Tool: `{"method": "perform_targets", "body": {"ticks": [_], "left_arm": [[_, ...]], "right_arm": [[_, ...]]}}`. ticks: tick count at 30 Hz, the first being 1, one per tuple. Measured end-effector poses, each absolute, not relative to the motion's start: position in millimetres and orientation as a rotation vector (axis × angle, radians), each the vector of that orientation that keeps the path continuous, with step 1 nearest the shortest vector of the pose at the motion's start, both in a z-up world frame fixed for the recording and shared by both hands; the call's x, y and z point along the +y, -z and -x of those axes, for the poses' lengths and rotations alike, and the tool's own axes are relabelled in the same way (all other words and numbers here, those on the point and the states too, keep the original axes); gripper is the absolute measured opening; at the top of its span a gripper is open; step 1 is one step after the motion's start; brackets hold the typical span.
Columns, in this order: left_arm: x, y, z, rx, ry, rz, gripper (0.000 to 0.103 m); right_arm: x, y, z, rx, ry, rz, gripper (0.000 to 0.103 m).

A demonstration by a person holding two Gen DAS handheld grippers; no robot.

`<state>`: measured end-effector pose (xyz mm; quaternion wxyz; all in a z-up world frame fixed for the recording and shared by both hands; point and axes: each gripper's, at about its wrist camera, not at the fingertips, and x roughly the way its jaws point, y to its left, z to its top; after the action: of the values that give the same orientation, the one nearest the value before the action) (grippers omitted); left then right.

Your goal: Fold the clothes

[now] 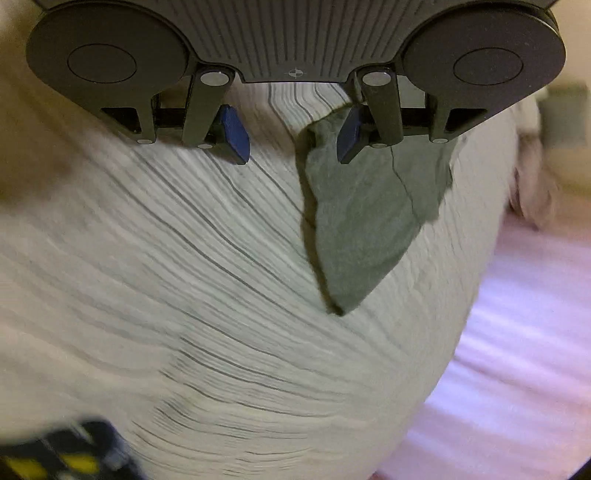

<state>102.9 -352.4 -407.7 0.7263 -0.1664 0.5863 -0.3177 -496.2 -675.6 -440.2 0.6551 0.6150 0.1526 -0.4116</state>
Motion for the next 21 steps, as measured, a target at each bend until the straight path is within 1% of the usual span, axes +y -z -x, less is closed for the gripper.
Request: {"method": "perform_targets", "body": {"ticks": [1, 2, 3, 4, 5, 6, 7, 10, 11, 12, 13, 14, 16, 19, 20, 21], "left_arm": [[-355.5, 412.2, -104.6, 1.282, 0.694, 0.374, 0.042], [-359.4, 416.0, -106.8, 1.268, 0.695, 0.358, 0.026], [-363.9, 419.3, -109.2, 1.255, 0.698, 0.335, 0.017], [-369.8, 420.8, -111.7, 1.241, 0.71, 0.288, 0.007], [-374.9, 420.7, -113.4, 1.218, 0.727, 0.226, 0.007], [-379.8, 420.4, -114.8, 1.197, 0.744, 0.17, 0.007], [-383.8, 419.6, -115.7, 1.185, 0.762, 0.13, 0.006], [-389.1, 417.1, -117.5, 1.178, 0.788, 0.1, 0.007], [-388.4, 415.7, -117.1, 1.18, 0.794, 0.106, 0.007], [-387.0, 414.9, -116.4, 1.181, 0.796, 0.111, 0.009], [-383.8, 415.6, -115.2, 1.185, 0.791, 0.119, 0.01], [-380.4, 416.7, -114.8, 1.191, 0.786, 0.133, 0.01], [-375.7, 417.9, -112.9, 1.199, 0.783, 0.143, 0.01], [-374.6, 418.5, -111.2, 1.198, 0.791, 0.132, 0.01], [-375.1, 418.7, -111.5, 1.199, 0.793, 0.126, 0.01], [-376.6, 419.0, -112.4, 1.197, 0.794, 0.115, 0.009]], "right_arm": [[-677.8, 443.8, 494.6, 0.335, 0.926, -1.397, 0.056], [-681.6, 446.8, 491.9, 0.334, 0.912, -1.397, 0.056], [-684.2, 447.7, 488.8, 0.344, 0.891, -1.384, 0.056], [-685.8, 446.6, 485.3, 0.365, 0.863, -1.36, 0.053], [-689.0, 447.8, 479.5, 0.399, 0.83, -1.341, 0.02], [-693.7, 450.9, 471.6, 0.447, 0.79, -1.326, 0.01], [-696.7, 453.4, 466.8, 0.477, 0.77, -1.322, 0.009], [-697.4, 453.2, 473.3, 0.443, 0.788, -1.382, 0.009], [-694.2, 453.5, 479.5, 0.411, 0.817, -1.429, 0.016], [-688.8, 454.2, 486.3, 0.362, 0.842, -1.475, 0.026], [-683.0, 455.0, 492.4, 0.308, 0.857, -1.513, 0.047], [-677.0, 455.6, 498.0, 0.259, 0.86, -1.55, 0.053], [-669.4, 457.2, 499.7, 0.222, 0.853, -1.589, 0.053], [-671.1, 463.8, 487.2, 0.253, 0.839, -1.597, 0.053], [-673.5, 467.0, 480.9, 0.264, 0.843, -1.587, 0.047], [-676.2, 469.2, 475.6, 0.28, 0.847, -1.576, 0.031]]}}
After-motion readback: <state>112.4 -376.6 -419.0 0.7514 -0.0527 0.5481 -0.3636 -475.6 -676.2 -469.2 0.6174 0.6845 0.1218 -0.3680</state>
